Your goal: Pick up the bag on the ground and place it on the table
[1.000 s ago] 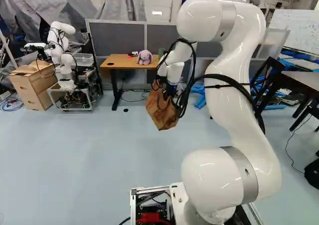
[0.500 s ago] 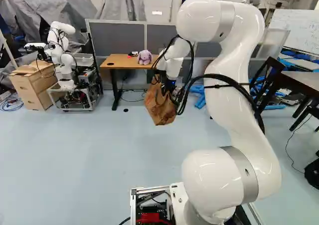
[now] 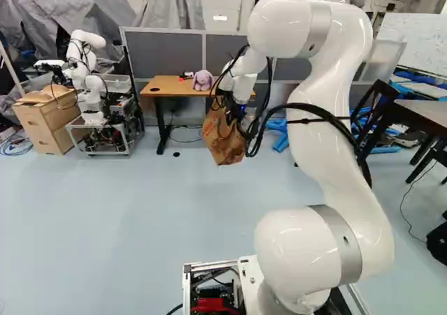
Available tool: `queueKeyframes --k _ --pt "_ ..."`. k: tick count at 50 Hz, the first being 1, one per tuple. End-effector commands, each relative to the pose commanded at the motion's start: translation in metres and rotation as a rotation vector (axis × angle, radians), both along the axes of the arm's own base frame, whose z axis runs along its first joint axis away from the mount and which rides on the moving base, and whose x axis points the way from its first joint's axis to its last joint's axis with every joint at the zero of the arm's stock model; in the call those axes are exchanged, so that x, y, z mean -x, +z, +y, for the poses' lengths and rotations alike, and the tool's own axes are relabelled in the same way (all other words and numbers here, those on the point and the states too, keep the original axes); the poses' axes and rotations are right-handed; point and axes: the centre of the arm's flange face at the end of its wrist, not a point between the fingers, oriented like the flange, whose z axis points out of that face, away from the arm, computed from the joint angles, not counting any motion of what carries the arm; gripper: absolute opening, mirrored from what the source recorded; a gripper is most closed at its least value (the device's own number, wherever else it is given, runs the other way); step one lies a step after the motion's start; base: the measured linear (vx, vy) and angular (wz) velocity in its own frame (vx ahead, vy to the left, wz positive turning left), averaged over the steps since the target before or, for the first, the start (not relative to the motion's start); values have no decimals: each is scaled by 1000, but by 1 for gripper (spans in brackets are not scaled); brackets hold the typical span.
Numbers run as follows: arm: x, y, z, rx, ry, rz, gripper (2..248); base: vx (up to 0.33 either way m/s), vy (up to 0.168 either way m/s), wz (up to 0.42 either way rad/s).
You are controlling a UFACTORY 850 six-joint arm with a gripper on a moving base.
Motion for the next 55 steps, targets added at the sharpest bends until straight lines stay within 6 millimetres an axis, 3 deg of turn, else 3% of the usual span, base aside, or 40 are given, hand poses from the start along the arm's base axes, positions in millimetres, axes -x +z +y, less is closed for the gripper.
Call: queueKeyframes --k 55 --pt "-37 69 -20 -7 44 169 25 0 0 0"
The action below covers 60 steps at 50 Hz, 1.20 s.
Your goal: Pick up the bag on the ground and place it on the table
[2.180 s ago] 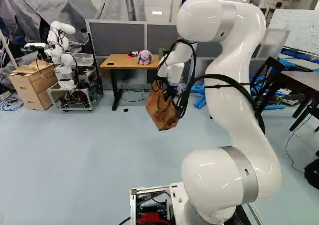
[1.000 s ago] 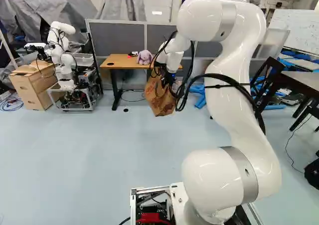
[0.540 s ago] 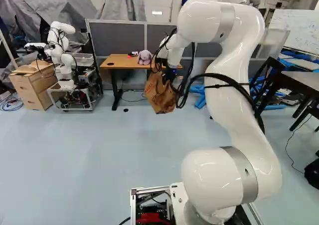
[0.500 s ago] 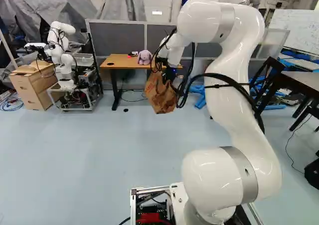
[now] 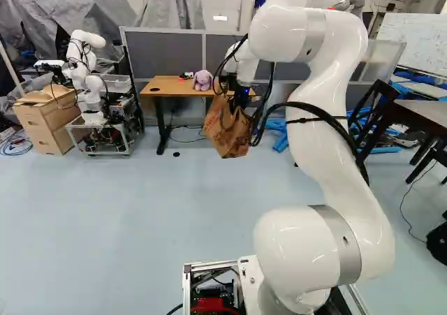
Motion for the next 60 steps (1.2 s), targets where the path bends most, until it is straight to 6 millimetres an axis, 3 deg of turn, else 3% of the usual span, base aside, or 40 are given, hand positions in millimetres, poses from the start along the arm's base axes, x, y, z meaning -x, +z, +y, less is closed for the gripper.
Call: queueKeyframes --k 17,60 --pt "-6 24 1 5 27 68 25 0 0 0" --pt "31 92 1 24 63 177 25 0 0 0"
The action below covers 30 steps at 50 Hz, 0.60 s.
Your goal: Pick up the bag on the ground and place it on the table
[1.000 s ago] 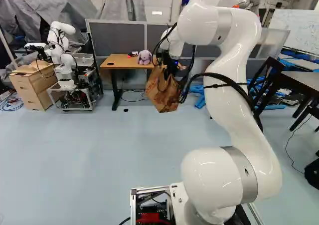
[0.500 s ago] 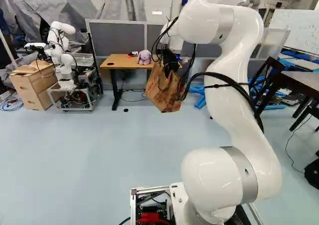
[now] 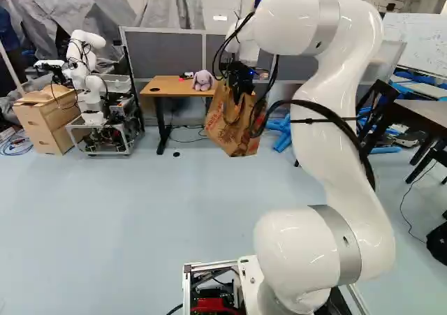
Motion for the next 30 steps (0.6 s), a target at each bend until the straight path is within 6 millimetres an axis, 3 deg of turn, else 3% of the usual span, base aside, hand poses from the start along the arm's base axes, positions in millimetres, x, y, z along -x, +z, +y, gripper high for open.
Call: queueKeyframes --k 30 --pt "17 47 1 2 0 -66 25 0 0 0"
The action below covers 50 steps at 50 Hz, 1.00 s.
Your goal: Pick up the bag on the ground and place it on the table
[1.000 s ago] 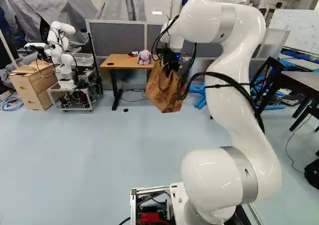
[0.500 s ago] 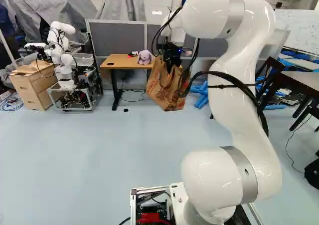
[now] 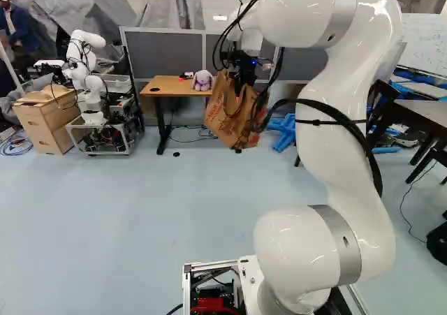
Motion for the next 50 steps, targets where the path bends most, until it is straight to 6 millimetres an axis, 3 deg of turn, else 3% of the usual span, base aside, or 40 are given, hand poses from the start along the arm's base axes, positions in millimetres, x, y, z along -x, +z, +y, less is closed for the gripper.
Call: queueKeyframes --k 50 --pt "36 78 2 -5 11 24 25 0 0 0"
